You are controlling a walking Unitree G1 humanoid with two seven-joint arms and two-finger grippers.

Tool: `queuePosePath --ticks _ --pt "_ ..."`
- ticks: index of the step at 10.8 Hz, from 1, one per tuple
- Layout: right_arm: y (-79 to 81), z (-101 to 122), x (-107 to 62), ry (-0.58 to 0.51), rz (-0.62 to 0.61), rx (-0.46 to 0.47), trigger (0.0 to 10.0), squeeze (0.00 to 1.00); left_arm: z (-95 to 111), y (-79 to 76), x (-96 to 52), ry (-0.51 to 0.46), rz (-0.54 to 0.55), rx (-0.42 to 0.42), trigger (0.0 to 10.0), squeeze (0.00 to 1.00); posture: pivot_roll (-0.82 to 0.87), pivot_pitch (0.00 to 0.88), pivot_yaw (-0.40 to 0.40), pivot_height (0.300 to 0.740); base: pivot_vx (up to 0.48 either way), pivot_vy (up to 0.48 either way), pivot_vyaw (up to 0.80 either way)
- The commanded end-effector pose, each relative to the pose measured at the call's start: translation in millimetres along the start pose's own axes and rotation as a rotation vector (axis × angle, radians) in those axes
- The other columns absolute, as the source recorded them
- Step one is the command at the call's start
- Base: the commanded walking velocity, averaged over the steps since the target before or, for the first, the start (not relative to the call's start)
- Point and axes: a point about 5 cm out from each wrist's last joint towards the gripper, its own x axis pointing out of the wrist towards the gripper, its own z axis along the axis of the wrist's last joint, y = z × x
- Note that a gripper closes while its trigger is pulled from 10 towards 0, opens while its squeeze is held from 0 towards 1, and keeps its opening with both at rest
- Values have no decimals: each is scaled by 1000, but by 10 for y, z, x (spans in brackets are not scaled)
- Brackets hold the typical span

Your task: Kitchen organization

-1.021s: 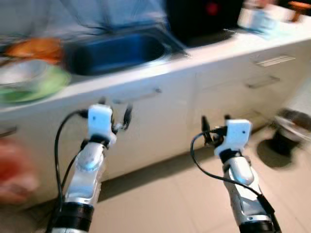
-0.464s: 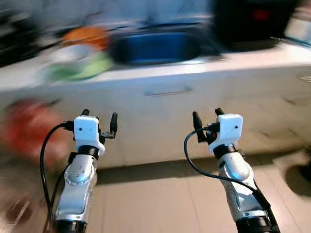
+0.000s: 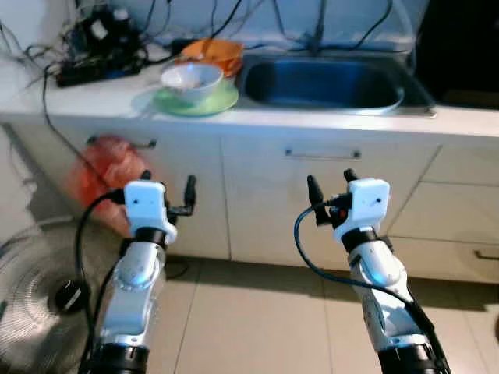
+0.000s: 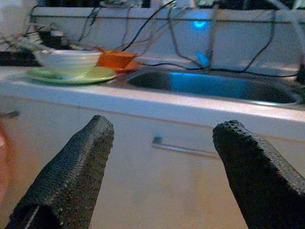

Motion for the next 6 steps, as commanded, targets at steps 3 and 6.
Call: queuePosePath --ticks 3,6 --pt "-21 23 14 -8 -9 6 10000 0 1 -28 32 0 -23 -13 10000 0 46 0 34 740 447 0 0" --pt "-23 32 14 -12 -18 3 10000 0 -16 -65 46 6 -39 -19 10000 0 40 0 37 740 469 0 0"
